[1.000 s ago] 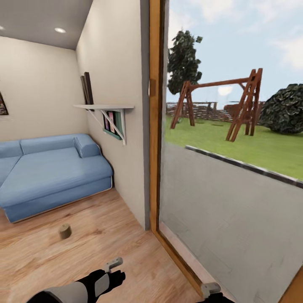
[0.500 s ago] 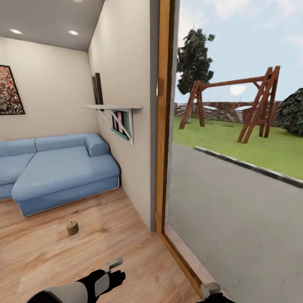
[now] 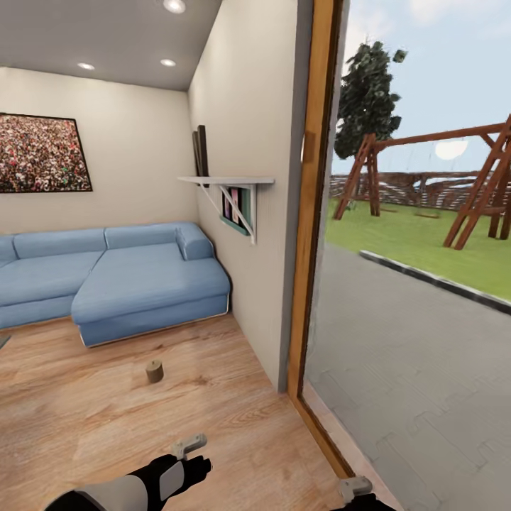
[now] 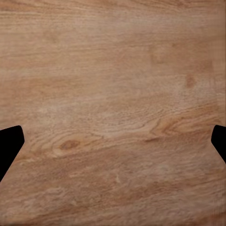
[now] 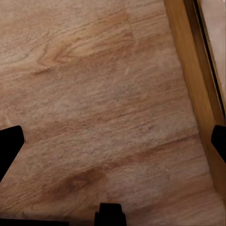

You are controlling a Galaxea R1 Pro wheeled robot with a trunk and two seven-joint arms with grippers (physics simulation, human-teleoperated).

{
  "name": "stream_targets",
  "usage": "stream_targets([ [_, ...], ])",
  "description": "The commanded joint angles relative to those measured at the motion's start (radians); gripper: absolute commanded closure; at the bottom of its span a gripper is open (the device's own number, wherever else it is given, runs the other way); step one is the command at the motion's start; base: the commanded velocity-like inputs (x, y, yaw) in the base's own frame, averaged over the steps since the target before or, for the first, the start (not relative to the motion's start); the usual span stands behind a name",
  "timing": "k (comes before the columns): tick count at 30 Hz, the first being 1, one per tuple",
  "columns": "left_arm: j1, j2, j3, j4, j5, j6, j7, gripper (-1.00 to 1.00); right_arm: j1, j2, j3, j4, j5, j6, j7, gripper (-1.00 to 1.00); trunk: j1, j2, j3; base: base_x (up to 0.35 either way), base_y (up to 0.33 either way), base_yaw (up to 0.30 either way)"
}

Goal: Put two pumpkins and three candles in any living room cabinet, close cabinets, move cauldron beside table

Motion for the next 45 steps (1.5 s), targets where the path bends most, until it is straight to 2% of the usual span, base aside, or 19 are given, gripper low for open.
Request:
stream_targets([
  [1, -0.001, -0.001, -0.009, 0.001, 0.009, 0.002, 0.002, -1.0, 0.0, 0.0, 0.008, -0.002, -0.009, 0.006, -0.004, -1.0, 0.0, -0.001, 0.0, 0.0, 0.0, 0.248],
  [13, -0.001, 0.001, -0.008, 0.001, 0.009, 0.003, 0.002, -1.0, 0.0, 0.0, 0.008, -0.002, -0.009, 0.006, -0.004, -1.0, 0.0, -0.001, 0.012, 0.092, -0.048, 0.225],
  [24, -0.001, 0.001, -0.008, 0.001, 0.009, 0.004, 0.002, -1.0, 0.0, 0.0, 0.008, -0.002, -0.009, 0.004, -0.004, -1.0, 0.0, -0.001, 0.014, 0.315, -0.107, 0.067],
  [45, -0.001, 0.001, -0.008, 0.001, 0.009, 0.004, 0.002, -1.0, 0.001, 0.0, 0.008, -0.002, -0.009, 0.004, -0.004, -1.0, 0.0, -0.001, 0.014, 0.327, -0.054, 0.273],
])
